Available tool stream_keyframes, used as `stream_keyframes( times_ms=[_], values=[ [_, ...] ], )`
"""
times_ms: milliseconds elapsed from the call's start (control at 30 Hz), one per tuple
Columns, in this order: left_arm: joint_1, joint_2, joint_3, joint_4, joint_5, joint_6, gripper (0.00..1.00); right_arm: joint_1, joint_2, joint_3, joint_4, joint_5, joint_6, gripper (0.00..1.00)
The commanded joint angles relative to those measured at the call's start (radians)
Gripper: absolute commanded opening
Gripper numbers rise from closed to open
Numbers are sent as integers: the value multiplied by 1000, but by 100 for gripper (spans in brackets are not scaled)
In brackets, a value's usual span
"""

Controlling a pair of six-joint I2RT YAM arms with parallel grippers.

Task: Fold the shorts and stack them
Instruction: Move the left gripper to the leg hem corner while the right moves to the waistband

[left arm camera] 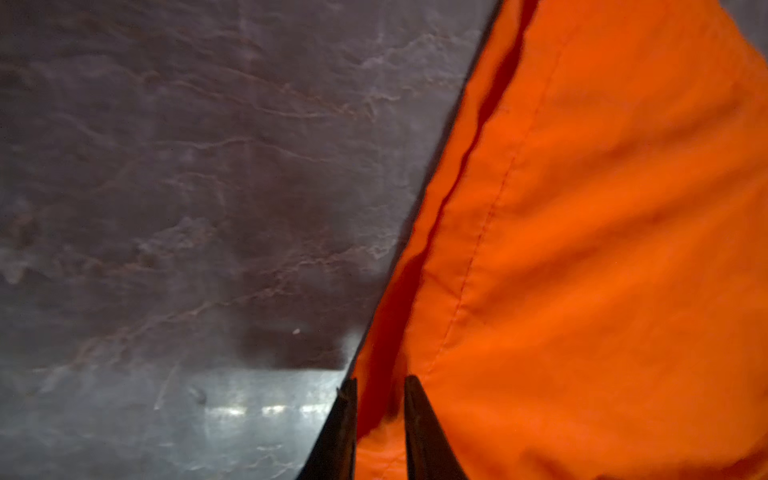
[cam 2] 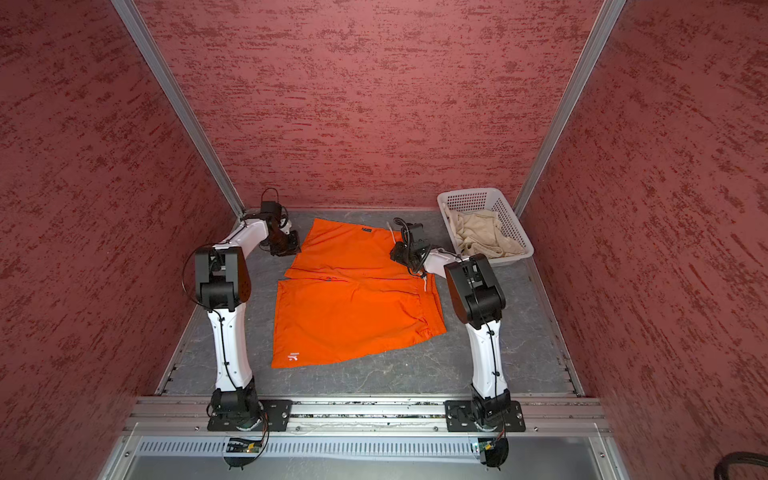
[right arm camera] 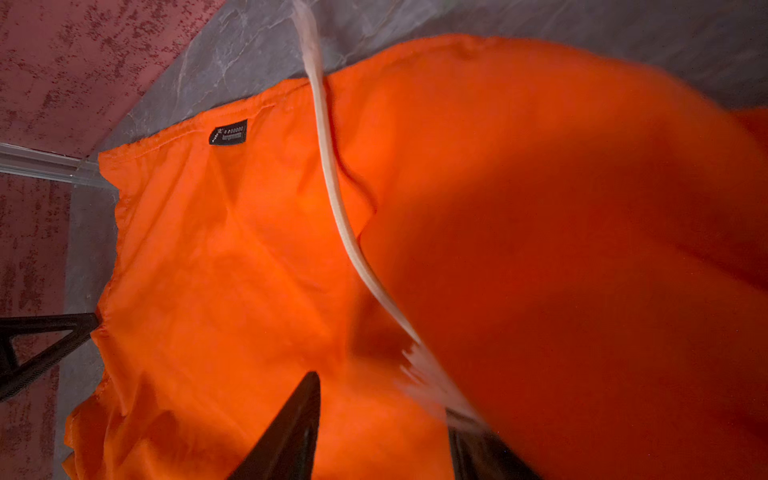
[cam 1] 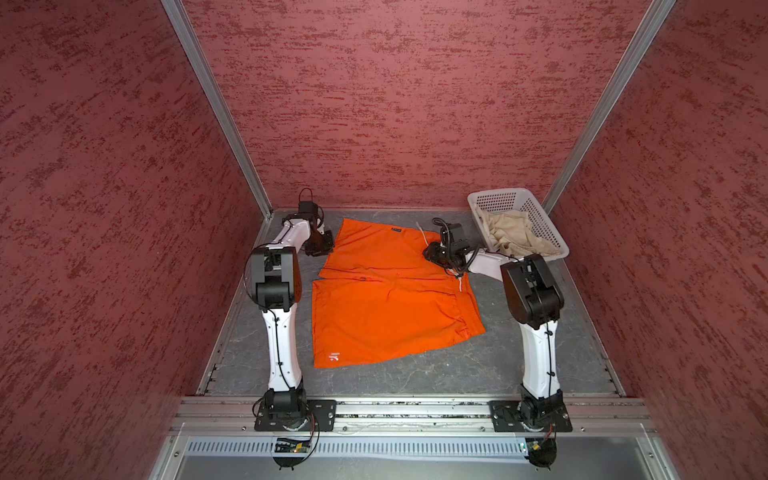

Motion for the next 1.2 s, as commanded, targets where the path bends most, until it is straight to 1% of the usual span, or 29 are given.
stream_keyframes(
  times_ms=[0, 67, 133, 233, 300, 400, 500, 600, 667, 733, 833, 933, 1033, 1167],
  values=[
    [2, -69, -6, -7, 4, -14, 45, -1, -42, 10, 42, -27, 14, 53],
    [-16, -135, -42, 12, 12, -29, 49, -1, -101, 0, 51, -40, 1, 53],
    [-38, -210, -98, 34, 18, -50, 48, -1, -163, -19, 48, -46, -18, 53],
    [-74, -314, -221, 75, 41, -91, 41, 0, -247, -91, 54, -65, -27, 53],
    [-96, -348, -296, 84, 41, -114, 32, 2, -289, -155, 58, -82, -23, 52],
    [-107, -356, -389, 109, 25, -135, 23, 7, -335, -258, 89, -101, -5, 52],
    [-108, -312, -407, 92, -4, -135, 20, 10, -357, -339, 123, -121, 15, 51],
    [-108, -246, -369, 57, -50, -121, 18, 11, -358, -386, 126, -109, 27, 51],
    [-107, -199, -320, 29, -72, -115, 18, 11, -356, -411, 116, -77, 44, 51],
    [-105, -152, -258, 6, -86, -104, 17, 11, -359, -442, 115, -33, 81, 51],
    [-105, -61, -148, -52, -94, -90, 16, 16, -360, -502, 160, 8, 161, 51],
    [-105, 25, -30, -120, -98, -74, 14, 31, -346, -529, 167, 45, 196, 51],
    [-101, 85, 67, -152, -104, -55, 13, 45, -317, -522, 186, 57, 219, 51],
    [-82, 182, 210, -189, -95, -49, 13, 64, -264, -456, 193, 78, 225, 51]
  ],
)
